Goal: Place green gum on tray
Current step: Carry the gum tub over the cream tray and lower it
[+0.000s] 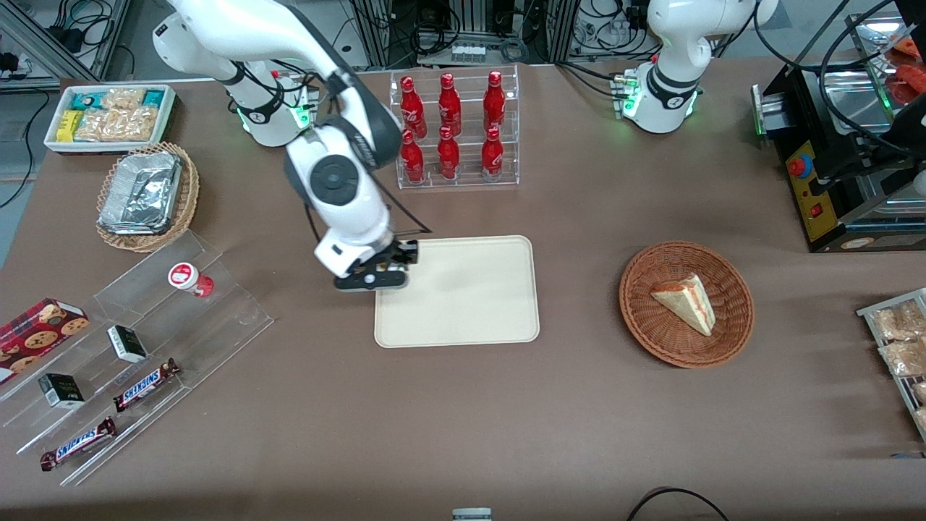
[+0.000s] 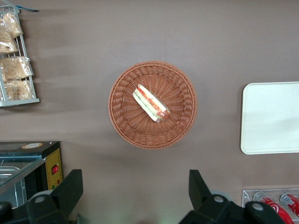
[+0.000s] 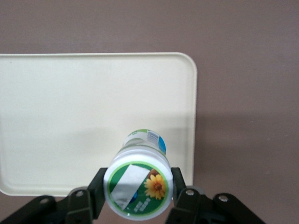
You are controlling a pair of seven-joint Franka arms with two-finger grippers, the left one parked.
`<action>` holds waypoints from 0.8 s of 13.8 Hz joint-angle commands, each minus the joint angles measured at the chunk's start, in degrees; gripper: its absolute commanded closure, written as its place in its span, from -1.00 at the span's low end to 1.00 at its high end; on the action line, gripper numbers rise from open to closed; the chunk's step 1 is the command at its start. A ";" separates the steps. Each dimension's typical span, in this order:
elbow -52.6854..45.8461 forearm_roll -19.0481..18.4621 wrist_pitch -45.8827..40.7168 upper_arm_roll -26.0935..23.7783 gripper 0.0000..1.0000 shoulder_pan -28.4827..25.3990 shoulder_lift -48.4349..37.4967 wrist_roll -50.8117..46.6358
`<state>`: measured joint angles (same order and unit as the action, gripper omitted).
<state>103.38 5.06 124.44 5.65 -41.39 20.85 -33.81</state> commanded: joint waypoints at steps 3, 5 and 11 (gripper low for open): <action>-12.21 0.57 0.19 0.76 1.00 -4.31 10.94 -8.80; -16.34 0.31 0.19 0.85 1.00 -5.45 14.90 -11.44; -18.21 0.30 2.47 0.94 1.00 -6.34 18.87 -13.56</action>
<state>87.53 5.05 126.74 6.03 -47.59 38.09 -46.27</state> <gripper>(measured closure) 0.410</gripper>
